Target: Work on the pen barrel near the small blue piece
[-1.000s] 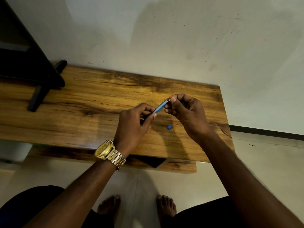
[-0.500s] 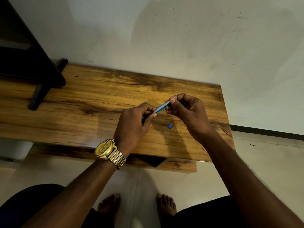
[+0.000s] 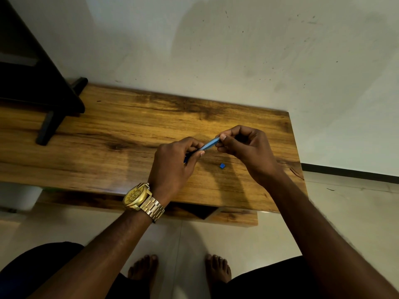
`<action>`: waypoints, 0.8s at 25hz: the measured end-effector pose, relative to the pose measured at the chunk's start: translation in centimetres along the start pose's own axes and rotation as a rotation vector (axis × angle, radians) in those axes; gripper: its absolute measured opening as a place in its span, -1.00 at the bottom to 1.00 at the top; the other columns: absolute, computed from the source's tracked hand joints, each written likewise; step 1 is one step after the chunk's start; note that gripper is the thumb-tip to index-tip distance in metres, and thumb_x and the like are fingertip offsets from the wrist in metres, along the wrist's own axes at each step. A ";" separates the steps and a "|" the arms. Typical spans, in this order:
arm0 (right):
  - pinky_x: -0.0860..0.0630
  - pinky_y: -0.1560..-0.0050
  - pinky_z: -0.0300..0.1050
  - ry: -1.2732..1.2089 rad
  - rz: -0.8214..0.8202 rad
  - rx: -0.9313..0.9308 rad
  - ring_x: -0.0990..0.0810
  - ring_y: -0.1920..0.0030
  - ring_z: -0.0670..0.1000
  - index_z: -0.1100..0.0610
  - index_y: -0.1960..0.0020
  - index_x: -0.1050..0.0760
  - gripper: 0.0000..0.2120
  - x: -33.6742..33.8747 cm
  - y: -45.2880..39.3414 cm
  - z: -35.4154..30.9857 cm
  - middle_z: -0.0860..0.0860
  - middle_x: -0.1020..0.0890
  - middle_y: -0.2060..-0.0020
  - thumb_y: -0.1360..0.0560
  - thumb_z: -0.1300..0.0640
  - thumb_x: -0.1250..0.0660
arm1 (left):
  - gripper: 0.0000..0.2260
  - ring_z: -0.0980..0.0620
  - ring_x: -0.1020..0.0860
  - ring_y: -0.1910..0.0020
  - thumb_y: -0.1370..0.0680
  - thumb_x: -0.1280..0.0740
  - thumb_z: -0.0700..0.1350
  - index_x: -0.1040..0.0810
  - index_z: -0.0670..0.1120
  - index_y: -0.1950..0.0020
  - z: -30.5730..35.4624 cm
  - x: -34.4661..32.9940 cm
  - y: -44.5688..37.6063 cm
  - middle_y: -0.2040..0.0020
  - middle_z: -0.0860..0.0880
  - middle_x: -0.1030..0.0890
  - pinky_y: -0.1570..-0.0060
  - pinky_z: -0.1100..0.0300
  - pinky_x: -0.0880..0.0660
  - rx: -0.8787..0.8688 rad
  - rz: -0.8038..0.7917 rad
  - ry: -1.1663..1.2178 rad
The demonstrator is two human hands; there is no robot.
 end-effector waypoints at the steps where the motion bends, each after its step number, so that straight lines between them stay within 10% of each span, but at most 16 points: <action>1: -0.71 -0.07 -0.06 -0.015 -0.005 -0.023 -0.80 0.00 0.12 0.29 -0.07 -0.70 -0.91 -0.1 0.0 0.1 0.20 -0.78 0.02 -0.61 0.27 -0.49 | -0.82 0.12 -0.76 -0.04 -0.63 -0.52 -0.10 -0.76 -0.05 -0.23 -0.1 0.0 0.0 -0.08 0.03 -0.80 -0.03 0.06 -0.73 0.007 -0.009 0.005; 6: -0.74 -0.09 0.01 -0.096 0.038 0.012 -0.81 -0.03 0.15 0.24 -0.11 -0.73 -0.83 0.8 -0.2 -0.5 0.17 -0.80 -0.05 -0.62 0.15 -0.51 | -0.85 0.25 -0.75 -0.02 -0.61 -0.55 -0.07 -0.76 0.00 -0.17 -0.3 0.1 -0.2 -0.05 0.13 -0.79 0.05 0.33 -0.68 0.074 0.020 0.174; 10: -0.75 -0.10 0.00 0.586 0.391 -0.048 -0.78 0.07 -0.09 0.08 -0.24 -0.74 -0.81 4.6 -0.3 -0.5 -0.05 -0.79 0.07 -0.66 0.08 -0.47 | -0.86 0.32 -0.74 0.01 -0.60 -0.56 -0.04 -0.76 0.02 -0.14 -0.9 0.6 -0.7 0.01 0.18 -0.78 0.10 0.48 -0.59 0.161 0.118 0.263; 16: -0.42 0.10 -0.43 1.006 0.175 -0.004 -0.63 0.15 -0.16 0.04 -0.41 -0.66 -0.66 2.2 -1.4 1.3 0.00 -0.74 -0.02 -0.66 0.19 -0.44 | -0.87 0.35 -0.72 0.01 -0.59 -0.57 -0.04 -0.75 0.06 -0.12 -1.4 0.7 -0.8 0.05 0.24 -0.76 0.13 0.51 -0.56 0.202 0.144 0.289; 20: -0.46 -0.02 -0.22 1.097 0.153 0.027 -0.64 0.05 -0.02 0.05 -0.29 -0.72 -0.76 1.1 -2.0 2.3 0.08 -0.68 -0.08 -0.65 0.20 -0.44 | -0.87 0.34 -0.72 -0.03 -0.60 -0.56 -0.03 -0.75 0.06 -0.14 -1.4 1.0 -0.6 0.04 0.23 -0.75 0.10 0.51 -0.57 0.185 0.125 0.268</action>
Point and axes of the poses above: each hand's wrist, its own y-axis away from the middle knuckle, its own x-axis out of the back of the hand, z = x × y, the point moved 3 cm from there along -y, towards the middle knuckle
